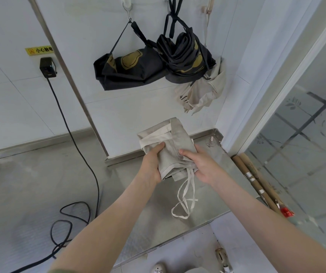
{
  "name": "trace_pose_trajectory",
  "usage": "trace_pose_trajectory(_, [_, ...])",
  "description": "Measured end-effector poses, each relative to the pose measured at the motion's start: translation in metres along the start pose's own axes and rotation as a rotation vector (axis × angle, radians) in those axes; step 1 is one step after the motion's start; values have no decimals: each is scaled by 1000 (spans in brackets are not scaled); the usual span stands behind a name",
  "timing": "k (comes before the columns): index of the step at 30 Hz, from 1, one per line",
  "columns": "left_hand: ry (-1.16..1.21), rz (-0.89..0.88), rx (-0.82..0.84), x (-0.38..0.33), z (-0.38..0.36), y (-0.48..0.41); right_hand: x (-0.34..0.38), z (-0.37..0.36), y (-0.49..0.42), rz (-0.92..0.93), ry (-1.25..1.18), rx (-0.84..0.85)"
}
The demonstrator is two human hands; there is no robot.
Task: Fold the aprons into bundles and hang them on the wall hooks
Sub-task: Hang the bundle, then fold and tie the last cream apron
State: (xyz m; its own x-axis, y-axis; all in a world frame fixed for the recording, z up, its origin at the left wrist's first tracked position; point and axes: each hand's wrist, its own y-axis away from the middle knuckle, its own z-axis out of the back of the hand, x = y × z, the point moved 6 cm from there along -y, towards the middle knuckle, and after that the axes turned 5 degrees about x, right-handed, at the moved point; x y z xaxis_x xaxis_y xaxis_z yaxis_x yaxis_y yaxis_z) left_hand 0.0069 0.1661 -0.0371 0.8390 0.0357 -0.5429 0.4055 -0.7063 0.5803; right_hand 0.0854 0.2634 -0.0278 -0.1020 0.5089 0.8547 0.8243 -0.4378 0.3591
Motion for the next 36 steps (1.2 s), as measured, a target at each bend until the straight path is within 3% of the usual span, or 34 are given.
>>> trace_pose_trajectory(7, [-195, -25, 17, -2, 1, -8, 10, 10, 0, 13, 8, -31])
trace_pose_trajectory(10, [-616, -90, -204, -13, 11, -3, 10, 20, 0, 16, 110, -43])
trace_pose_trajectory(12, [-1071, -304, -437, -29, 17, 6, 10, 25, -2, 8, 307, -68])
trace_pose_trajectory(13, [-1283, -474, -452, -36, 10, 12, 12, 25, -3, 10, 418, -68])
trace_pose_trajectory(15, [-1692, -767, -267, -37, -17, 21, 16, 19, -4, 28, 640, -17])
trace_pose_trajectory(16, [-1930, -833, -128, -31, -31, 22, 18, 12, -4, 35, 743, 40])
trace_pose_trajectory(18, [-2261, -824, 88, -21, -44, 18, 17, -3, -2, 27, 906, 149])
trace_pose_trajectory(19, [-2310, -747, 132, -21, -47, 15, 16, -8, -3, 16, 970, 178])
trace_pose_trajectory(22, [-2219, -398, 125, -24, -39, 8, 9, -8, -2, -11, 1014, 209])
trace_pose_trajectory(24, [-2072, -291, 166, -22, -26, 1, 9, 1, -2, -8, 925, 176])
trace_pose_trajectory(28, [-1762, -237, 215, -20, -4, -7, 10, 17, 3, 1, 766, 109])
trace_pose_trajectory(36, [-1473, -197, 221, -18, 18, -13, 9, 29, -5, 22, 1022, 32])
